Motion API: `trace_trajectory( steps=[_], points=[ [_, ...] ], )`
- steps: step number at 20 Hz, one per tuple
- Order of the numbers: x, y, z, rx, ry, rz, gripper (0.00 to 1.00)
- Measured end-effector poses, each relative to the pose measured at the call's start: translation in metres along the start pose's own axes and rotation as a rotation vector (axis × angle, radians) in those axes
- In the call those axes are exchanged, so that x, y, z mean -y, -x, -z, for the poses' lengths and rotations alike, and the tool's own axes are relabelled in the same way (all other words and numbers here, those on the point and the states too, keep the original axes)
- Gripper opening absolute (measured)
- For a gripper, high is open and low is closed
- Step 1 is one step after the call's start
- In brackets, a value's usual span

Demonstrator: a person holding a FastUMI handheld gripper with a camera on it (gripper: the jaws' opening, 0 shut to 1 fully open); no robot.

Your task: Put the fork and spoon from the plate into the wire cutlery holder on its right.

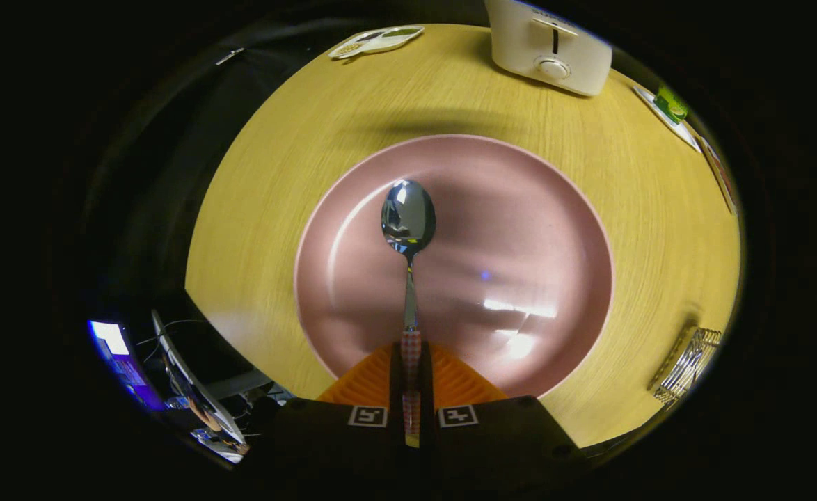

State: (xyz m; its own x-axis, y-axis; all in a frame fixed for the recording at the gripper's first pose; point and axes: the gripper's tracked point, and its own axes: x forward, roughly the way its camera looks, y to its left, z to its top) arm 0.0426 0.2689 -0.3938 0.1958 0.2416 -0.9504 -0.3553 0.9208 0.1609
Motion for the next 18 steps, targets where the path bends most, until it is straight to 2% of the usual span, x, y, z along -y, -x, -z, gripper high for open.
trace_trajectory(
  steps=[2, 10, 13, 18],
  points=[
    [-0.002, 0.003, 0.005, -0.012, 0.04, -0.037, 0.09],
    [0.002, 0.034, 0.015, -0.026, 0.13, -0.093, 0.09],
    [0.01, 0.061, 0.017, -0.005, 0.192, -0.106, 0.09],
    [0.034, 0.118, 0.019, 0.039, 0.226, -0.12, 0.09]
  ],
)
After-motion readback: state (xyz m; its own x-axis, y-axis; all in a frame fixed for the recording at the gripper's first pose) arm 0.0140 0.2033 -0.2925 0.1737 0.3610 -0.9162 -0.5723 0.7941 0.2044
